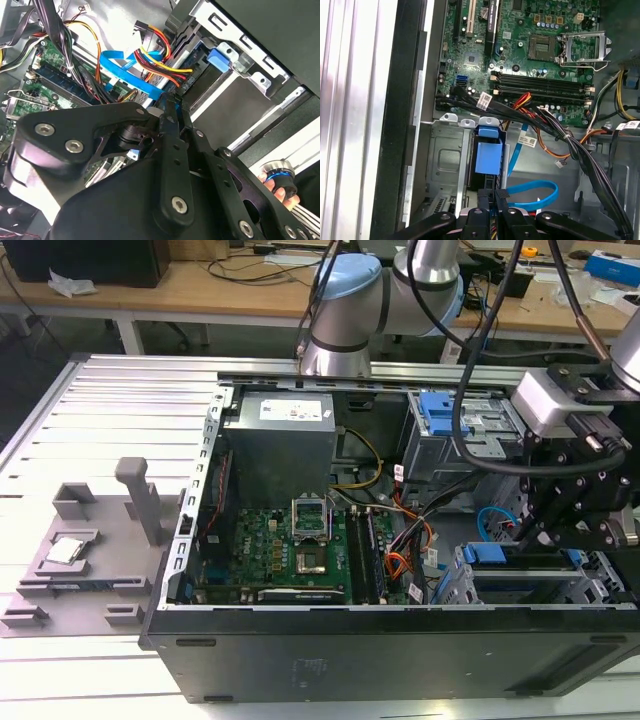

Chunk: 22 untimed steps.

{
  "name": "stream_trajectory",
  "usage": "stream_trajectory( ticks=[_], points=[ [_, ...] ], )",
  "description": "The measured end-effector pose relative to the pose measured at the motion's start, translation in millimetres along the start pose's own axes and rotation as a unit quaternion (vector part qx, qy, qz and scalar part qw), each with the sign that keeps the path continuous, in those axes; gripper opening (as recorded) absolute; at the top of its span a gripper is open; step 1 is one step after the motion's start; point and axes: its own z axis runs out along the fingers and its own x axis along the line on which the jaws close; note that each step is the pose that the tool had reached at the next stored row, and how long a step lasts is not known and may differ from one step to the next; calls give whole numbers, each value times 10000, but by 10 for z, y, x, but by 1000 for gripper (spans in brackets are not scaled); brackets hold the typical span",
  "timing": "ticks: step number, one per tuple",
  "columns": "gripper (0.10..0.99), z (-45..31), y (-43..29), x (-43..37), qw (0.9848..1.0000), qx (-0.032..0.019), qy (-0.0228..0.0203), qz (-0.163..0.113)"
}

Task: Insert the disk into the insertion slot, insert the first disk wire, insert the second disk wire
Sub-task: 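Insert the second disk wire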

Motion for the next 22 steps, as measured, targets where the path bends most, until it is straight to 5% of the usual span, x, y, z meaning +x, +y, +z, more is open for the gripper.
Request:
stream_trajectory(
  ticks=[22],
  points=[
    [165, 24, -3, -13, 10000, 0, -2, 0]
  ],
)
